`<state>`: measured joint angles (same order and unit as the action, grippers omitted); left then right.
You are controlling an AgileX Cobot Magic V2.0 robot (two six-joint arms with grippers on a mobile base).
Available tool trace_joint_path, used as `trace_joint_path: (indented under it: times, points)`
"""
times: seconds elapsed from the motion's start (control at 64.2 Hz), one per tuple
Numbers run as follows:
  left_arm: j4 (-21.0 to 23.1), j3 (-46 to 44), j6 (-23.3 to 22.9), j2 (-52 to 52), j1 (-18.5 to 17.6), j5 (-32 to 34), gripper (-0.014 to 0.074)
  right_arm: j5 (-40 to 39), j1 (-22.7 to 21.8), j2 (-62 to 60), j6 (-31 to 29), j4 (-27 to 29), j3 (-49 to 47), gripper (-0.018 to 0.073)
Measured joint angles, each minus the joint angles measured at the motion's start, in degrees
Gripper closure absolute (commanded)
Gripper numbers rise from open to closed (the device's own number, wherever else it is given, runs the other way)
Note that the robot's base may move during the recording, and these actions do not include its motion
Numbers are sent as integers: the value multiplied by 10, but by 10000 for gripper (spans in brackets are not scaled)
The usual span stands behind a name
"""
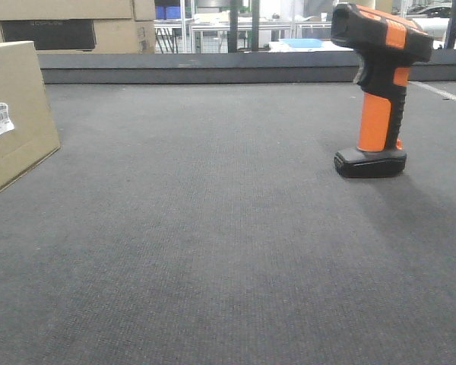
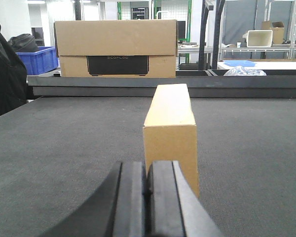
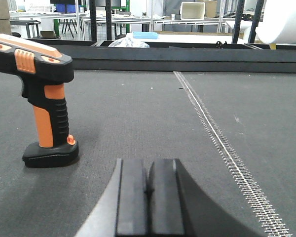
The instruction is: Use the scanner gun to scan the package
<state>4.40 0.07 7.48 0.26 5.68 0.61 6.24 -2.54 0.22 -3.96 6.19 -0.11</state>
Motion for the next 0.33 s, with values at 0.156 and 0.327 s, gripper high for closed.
trace_joint_path:
  times: [0.156,0.327]
  points:
    - [0,0,0,0,0,0,707,0,0,0,0,0,0,713]
    - [0,0,0,0,0,0,707,0,0,0,0,0,0,713]
